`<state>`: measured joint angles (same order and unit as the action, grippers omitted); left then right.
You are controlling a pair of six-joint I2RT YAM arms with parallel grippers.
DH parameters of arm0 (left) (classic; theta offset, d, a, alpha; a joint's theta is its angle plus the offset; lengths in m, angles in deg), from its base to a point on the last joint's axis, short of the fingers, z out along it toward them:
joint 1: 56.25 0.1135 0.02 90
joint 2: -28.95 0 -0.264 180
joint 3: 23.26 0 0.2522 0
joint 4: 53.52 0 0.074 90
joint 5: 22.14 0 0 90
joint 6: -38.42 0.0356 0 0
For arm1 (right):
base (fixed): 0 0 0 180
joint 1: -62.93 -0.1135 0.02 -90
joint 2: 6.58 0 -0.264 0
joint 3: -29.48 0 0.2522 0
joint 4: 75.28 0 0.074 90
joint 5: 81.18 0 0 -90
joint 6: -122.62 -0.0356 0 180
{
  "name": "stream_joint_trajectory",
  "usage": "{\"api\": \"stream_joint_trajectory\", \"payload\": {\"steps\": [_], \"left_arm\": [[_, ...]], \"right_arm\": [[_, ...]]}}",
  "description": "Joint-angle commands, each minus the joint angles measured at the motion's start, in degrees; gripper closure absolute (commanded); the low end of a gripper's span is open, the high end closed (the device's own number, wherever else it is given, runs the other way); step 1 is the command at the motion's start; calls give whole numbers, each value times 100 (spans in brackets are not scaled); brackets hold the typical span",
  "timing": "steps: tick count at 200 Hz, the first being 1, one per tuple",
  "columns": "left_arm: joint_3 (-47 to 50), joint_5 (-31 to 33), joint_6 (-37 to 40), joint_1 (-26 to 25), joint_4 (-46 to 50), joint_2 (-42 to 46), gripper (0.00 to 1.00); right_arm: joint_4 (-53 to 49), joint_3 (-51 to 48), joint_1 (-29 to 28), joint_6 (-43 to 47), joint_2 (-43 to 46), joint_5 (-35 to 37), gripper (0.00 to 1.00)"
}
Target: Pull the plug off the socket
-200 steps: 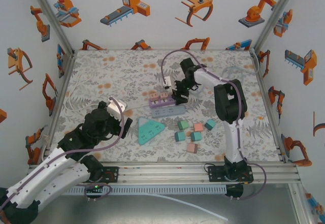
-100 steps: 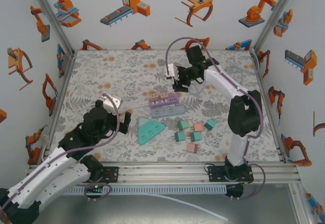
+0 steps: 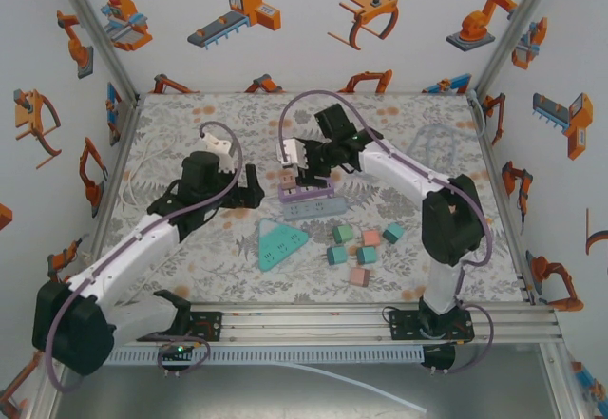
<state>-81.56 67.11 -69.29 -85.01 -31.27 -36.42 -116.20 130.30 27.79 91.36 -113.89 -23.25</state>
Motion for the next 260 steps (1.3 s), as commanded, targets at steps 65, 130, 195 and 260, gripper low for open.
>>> {"api": "stream_joint_trajectory", "payload": {"steps": [65,130,195,260], "left_arm": [[-633,-469,-399,245,-992,-1739,16],[-978,-644,-445,256,-1144,-2667,28],[-1233,-819,-571,249,-1203,-3421,40],[-1135,-1227,-764,253,-1537,-3719,42]], "right_arm": [[-442,592,15,240,-824,346,48],[-585,594,24,261,-898,482,63],[-612,629,24,252,-902,433,67],[-676,604,24,243,-949,457,68]]}}
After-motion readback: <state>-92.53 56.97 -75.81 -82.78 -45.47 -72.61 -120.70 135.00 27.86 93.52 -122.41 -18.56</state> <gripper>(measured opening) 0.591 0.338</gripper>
